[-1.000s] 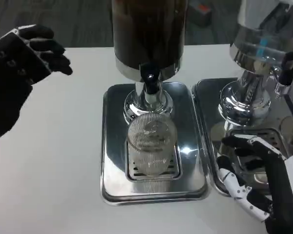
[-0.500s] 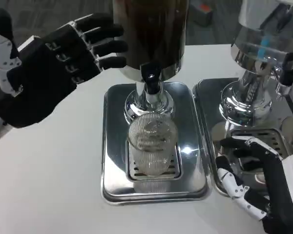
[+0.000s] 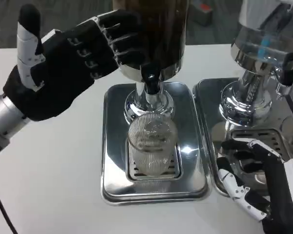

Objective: Grasp the cup under the faucet to collect the drink, then remove the cup.

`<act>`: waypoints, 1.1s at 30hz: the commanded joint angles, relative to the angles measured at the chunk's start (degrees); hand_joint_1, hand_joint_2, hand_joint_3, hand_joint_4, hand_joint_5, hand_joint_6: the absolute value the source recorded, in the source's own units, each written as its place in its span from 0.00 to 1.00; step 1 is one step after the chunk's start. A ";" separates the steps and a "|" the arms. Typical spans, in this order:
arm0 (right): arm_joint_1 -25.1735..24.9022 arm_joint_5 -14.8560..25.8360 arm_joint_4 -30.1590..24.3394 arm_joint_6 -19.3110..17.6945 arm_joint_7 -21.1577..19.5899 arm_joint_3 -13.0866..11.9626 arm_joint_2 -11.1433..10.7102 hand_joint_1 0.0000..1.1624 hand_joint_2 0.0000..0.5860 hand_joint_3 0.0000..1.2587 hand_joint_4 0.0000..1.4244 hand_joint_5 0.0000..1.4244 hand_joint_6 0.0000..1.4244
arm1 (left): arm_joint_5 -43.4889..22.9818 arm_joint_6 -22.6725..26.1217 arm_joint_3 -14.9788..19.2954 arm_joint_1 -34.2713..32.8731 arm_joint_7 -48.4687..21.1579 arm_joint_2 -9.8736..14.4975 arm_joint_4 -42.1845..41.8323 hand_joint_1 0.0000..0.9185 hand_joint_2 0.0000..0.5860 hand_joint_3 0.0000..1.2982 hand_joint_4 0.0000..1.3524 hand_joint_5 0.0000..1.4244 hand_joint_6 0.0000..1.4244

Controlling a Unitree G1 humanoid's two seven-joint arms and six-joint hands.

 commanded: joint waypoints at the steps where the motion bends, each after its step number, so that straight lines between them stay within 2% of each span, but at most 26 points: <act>1: 0.54 0.31 0.54 -0.16 -0.97 0.08 0.37 0.49 0.59 0.40 0.27 0.31 0.40 | 2.53 -3.16 -0.53 -1.01 1.23 -1.87 -1.39 0.00 0.10 0.21 0.11 0.12 0.14; 9: 1.05 0.46 0.55 -0.23 -1.48 0.23 0.80 0.42 0.60 0.40 0.27 0.31 0.40 | 6.25 -7.19 -2.32 -0.93 1.86 -4.20 -0.70 0.00 0.12 0.20 0.09 0.11 0.13; 18: 1.43 0.26 0.46 -0.30 -1.96 0.37 0.89 0.39 0.60 0.40 0.27 0.30 0.39 | 10.27 -11.06 -4.96 -3.00 -0.10 -4.82 6.30 0.00 0.12 0.19 0.08 0.09 0.10; 33: 1.77 0.44 0.16 -0.23 -1.90 0.43 0.93 0.34 0.60 0.40 0.26 0.30 0.38 | 13.27 -14.56 -5.76 -4.45 -1.18 -5.45 12.88 0.00 0.13 0.18 0.08 0.09 0.10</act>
